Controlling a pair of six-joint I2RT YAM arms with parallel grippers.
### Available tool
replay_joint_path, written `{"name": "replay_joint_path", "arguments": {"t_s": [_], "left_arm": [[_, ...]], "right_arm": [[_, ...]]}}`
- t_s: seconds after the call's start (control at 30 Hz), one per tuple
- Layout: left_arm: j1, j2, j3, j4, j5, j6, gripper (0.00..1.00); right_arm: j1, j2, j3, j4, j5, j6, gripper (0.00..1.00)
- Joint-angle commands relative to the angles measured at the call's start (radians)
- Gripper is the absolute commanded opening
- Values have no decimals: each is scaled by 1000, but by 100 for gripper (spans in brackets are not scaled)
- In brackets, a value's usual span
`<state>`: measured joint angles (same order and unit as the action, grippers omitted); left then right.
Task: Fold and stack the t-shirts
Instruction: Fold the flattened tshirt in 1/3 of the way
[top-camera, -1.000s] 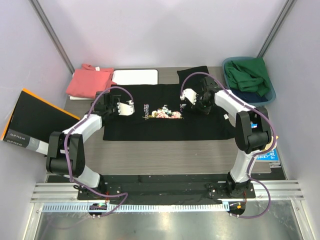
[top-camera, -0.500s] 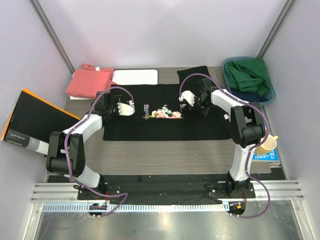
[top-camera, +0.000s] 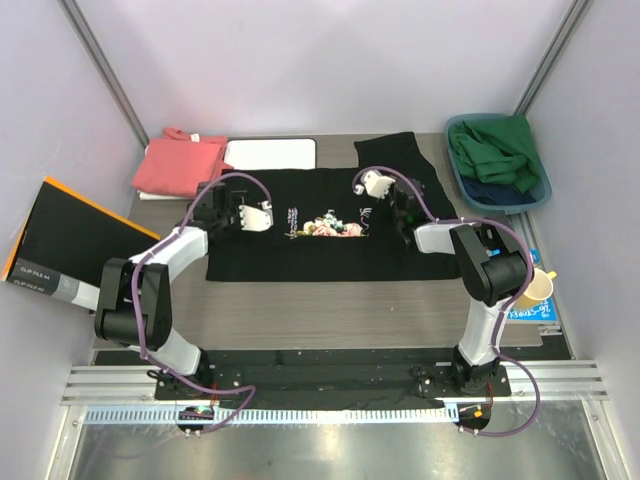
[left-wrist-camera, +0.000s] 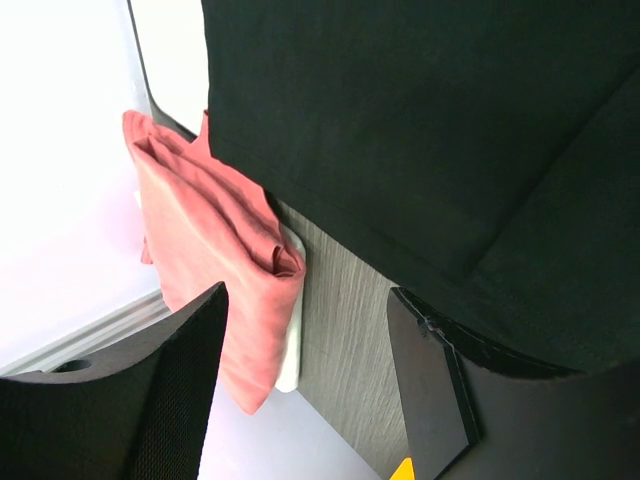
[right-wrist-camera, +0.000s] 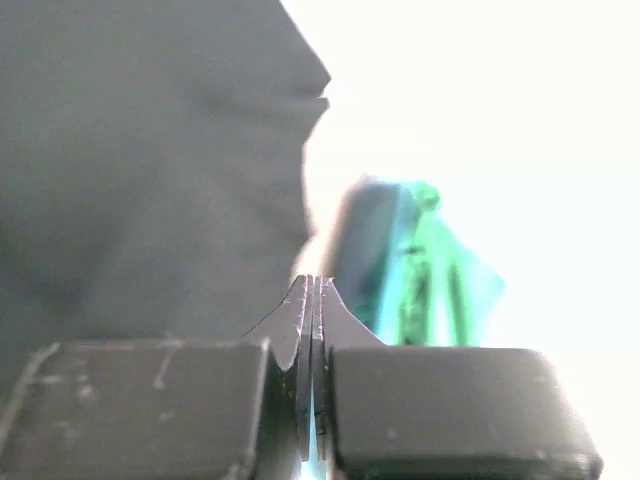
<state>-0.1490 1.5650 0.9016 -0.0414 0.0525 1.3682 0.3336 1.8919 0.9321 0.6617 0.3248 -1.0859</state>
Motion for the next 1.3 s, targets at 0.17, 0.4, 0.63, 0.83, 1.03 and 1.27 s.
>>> {"name": "replay_joint_path", "arguments": {"t_s": [0.17, 0.4, 0.63, 0.83, 1.03, 1.27], "left_arm": [[-6, 26, 48, 34, 10, -4, 65], [-6, 21, 49, 35, 17, -11, 65], [-9, 24, 39, 37, 37, -6, 66], [-11, 26, 46, 35, 29, -12, 66], [-12, 13, 39, 34, 21, -11, 66], [-12, 9, 33, 29, 14, -18, 66]], "right_arm": [[2, -85, 167, -210, -78, 113, 1], [-109, 9, 527, -1192, -455, 224, 32], [-189, 162, 740, -1439, -570, 281, 56], [-202, 248, 861, -1490, -671, 306, 58], [-191, 337, 1059, -1507, -722, 346, 59], [-182, 409, 1156, -1547, -751, 365, 59]]}}
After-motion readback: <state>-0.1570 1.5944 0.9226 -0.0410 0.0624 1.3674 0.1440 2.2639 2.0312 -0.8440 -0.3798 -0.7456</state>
